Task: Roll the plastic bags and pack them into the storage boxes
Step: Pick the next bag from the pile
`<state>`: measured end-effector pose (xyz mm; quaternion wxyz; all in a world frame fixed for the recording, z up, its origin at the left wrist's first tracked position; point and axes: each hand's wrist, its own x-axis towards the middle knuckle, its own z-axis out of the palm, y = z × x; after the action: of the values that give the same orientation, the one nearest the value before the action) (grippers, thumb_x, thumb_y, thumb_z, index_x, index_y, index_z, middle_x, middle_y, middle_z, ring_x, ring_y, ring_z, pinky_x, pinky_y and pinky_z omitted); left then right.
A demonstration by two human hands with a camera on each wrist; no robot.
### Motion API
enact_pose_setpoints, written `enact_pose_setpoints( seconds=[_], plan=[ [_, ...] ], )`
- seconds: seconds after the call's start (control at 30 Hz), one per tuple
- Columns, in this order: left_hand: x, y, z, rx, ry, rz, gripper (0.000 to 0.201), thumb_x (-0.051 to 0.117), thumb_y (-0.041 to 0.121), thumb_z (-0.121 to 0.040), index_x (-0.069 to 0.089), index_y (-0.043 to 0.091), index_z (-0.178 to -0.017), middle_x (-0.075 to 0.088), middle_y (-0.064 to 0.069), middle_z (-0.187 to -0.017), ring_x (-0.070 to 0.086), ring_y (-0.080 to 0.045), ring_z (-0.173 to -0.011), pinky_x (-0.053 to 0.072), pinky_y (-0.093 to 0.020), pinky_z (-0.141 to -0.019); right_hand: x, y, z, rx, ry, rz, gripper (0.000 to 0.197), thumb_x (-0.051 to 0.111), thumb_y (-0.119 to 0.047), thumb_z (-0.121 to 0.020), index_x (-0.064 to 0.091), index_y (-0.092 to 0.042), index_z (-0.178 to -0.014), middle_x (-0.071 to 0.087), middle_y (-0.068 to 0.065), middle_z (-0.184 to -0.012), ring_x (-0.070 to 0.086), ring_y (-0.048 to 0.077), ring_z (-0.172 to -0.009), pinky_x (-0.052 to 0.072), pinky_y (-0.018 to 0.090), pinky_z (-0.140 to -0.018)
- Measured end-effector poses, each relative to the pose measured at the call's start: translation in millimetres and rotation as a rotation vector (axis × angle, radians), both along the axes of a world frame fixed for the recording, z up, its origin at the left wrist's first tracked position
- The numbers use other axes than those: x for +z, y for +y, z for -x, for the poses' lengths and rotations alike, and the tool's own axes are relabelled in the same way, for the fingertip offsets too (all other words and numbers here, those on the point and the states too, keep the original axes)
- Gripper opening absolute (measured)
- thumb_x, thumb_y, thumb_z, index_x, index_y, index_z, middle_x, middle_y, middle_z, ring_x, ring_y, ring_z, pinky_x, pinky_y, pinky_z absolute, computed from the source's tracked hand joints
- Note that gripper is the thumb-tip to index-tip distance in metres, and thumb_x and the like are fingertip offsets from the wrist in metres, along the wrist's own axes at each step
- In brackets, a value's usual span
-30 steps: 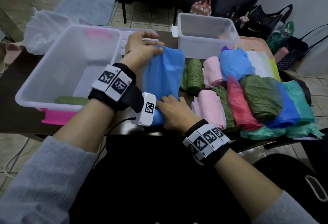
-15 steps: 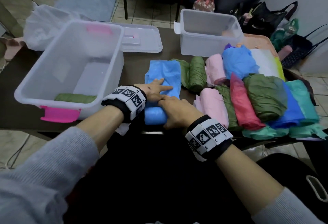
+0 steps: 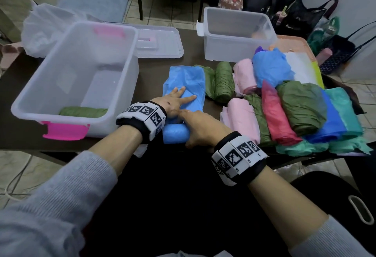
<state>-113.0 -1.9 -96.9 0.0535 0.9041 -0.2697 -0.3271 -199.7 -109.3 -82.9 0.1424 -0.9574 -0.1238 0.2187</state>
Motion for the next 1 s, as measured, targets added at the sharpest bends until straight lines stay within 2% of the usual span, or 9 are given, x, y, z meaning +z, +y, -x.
enact_pose_setpoints(
  seconds=[0.23,0.33,0.4,0.43,0.53,0.63,0.73,0.83,1.0],
  plan=[
    [1.5,4.4,2.5,0.065,0.002,0.005,0.065,0.042,0.037,-0.098,0.002,0.038,-0.149,-0.017,-0.001,-0.157,-0.014,-0.019,-0.145,0.002,-0.047,-0.116,-10.5,-3.6,3.1,-0.046,-0.021,-0.077,0.052,0.075,-0.016,-0.062,0.048,-0.02,-0.106,0.06,0.001,-0.105,0.057,0.025,-0.094,0.047,0.04,-0.083],
    [6.0,6.4,4.3,0.118,0.011,0.082,0.075,0.048,0.035,-0.095,-0.003,0.034,-0.149,-0.013,-0.005,-0.158,-0.009,-0.023,-0.146,0.005,-0.048,-0.117,-5.5,-4.9,-2.4,-0.053,0.005,-0.081,0.052,0.082,-0.023,-0.058,0.055,-0.018,-0.102,0.062,0.0,-0.099,0.056,0.022,-0.09,0.048,0.036,-0.081],
    [11.1,8.5,6.7,0.192,-0.043,0.205,0.079,0.054,0.035,-0.093,0.0,0.032,-0.15,-0.001,-0.01,-0.158,0.002,-0.027,-0.146,0.012,-0.048,-0.117,-1.0,-5.9,-7.4,-0.034,0.022,-0.05,0.053,0.086,-0.027,-0.057,0.06,-0.016,-0.101,0.058,-0.002,-0.096,0.052,0.016,-0.085,0.048,0.031,-0.076],
    [15.1,9.9,9.2,0.24,-0.1,0.278,0.073,0.057,0.034,-0.091,0.013,0.029,-0.15,0.014,-0.011,-0.156,0.016,-0.027,-0.144,0.02,-0.044,-0.115,1.0,-6.0,-10.2,-0.017,0.026,-0.027,0.053,0.087,-0.029,-0.057,0.062,-0.015,-0.102,0.057,-0.001,-0.096,0.049,0.014,-0.083,0.046,0.029,-0.074],
    [33.5,19.5,21.7,0.408,-0.199,0.407,0.024,0.061,0.028,-0.089,0.06,0.019,-0.112,0.06,-0.005,-0.111,0.059,-0.019,-0.098,0.044,-0.031,-0.09,4.4,-7.4,-21.3,0.002,0.102,0.003,0.054,0.087,-0.034,-0.057,0.064,-0.018,-0.103,0.058,-0.002,-0.094,0.051,0.013,-0.084,0.043,0.024,-0.071],
    [44.9,33.4,34.2,0.41,-0.057,0.301,0.011,0.069,0.031,-0.083,0.07,0.022,-0.089,0.068,0.003,-0.082,0.061,-0.009,-0.071,0.05,-0.028,-0.081,5.9,-9.1,-33.0,0.003,0.204,0.016,0.049,0.088,-0.041,-0.053,0.062,-0.026,-0.092,0.062,-0.007,-0.088,0.058,0.014,-0.084,0.046,0.027,-0.073],
    [42.4,38.5,44.3,0.396,-0.016,0.249,0.026,0.08,0.033,-0.071,0.074,0.026,-0.096,0.067,0.008,-0.084,0.062,-0.009,-0.086,0.05,-0.028,-0.087,6.6,-8.9,-37.4,0.003,0.243,0.001,0.066,0.089,-0.039,-0.053,0.055,-0.027,-0.109,0.059,-0.007,-0.103,0.057,0.013,-0.094,0.046,0.027,-0.084],
    [38.0,36.6,45.7,0.388,-0.032,0.242,0.031,0.077,0.025,-0.075,0.072,0.022,-0.105,0.068,0.002,-0.093,0.059,-0.01,-0.091,0.046,-0.025,-0.086,6.8,-8.8,-31.5,-0.015,0.153,-0.016,0.077,0.089,-0.037,-0.053,0.047,-0.023,-0.117,0.05,0.0,-0.114,0.048,0.017,-0.106,0.041,0.031,-0.09],
    [33.1,30.6,31.7,0.336,-0.019,0.136,0.028,0.063,0.027,-0.088,0.067,0.025,-0.115,0.065,0.001,-0.118,0.057,-0.016,-0.107,0.043,-0.03,-0.095,10.4,3.6,2.2,-0.016,-0.204,0.154,0.06,0.076,-0.037,-0.072,0.043,-0.012,-0.116,0.044,0.006,-0.118,0.04,0.024,-0.113,0.036,0.035,-0.084]
  ],
)
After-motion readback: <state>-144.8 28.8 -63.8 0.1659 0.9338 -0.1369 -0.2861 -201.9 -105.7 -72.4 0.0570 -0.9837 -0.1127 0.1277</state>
